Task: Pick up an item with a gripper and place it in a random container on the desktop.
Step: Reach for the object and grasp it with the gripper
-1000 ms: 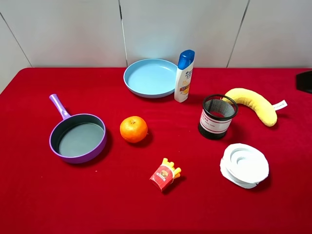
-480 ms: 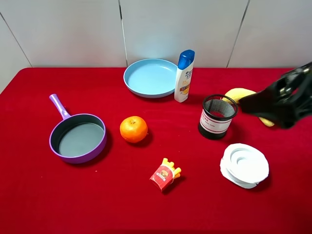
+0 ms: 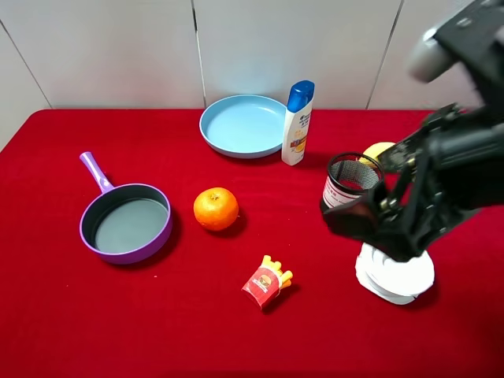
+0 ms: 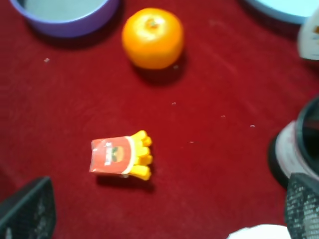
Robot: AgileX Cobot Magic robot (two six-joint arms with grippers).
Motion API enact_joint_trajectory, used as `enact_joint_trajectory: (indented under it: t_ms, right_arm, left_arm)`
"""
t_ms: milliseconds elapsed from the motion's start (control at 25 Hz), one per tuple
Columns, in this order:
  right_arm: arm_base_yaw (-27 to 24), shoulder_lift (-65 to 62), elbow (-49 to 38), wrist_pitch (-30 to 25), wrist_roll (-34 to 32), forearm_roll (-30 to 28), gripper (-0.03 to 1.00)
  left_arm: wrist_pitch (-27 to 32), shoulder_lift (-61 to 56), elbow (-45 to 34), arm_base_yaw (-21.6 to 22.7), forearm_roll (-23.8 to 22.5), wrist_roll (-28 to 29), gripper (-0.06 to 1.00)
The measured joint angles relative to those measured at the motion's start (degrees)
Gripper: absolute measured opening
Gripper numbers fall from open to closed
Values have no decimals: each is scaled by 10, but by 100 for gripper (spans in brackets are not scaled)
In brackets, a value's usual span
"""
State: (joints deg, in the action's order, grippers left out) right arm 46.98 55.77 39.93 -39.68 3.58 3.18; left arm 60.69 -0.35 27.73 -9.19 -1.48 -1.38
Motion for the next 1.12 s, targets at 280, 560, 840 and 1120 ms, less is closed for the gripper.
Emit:
enact_joint_trajectory:
  t_ms: [280, 560, 840, 1120]
  right_arm:
    - [31, 70, 0, 37, -2, 4, 69]
    - [31, 139, 0, 58, -2, 12, 69]
    - [31, 194, 0, 74, -2, 26, 69]
    - [31, 251, 0, 92, -2, 43, 69]
  left_arm:
    - [0, 0, 0, 0, 0, 0, 99]
    - [0, 0, 0, 0, 0, 0, 99]
    - [0, 0, 0, 0, 0, 0, 99]
    - [0, 0, 0, 0, 0, 0, 99]
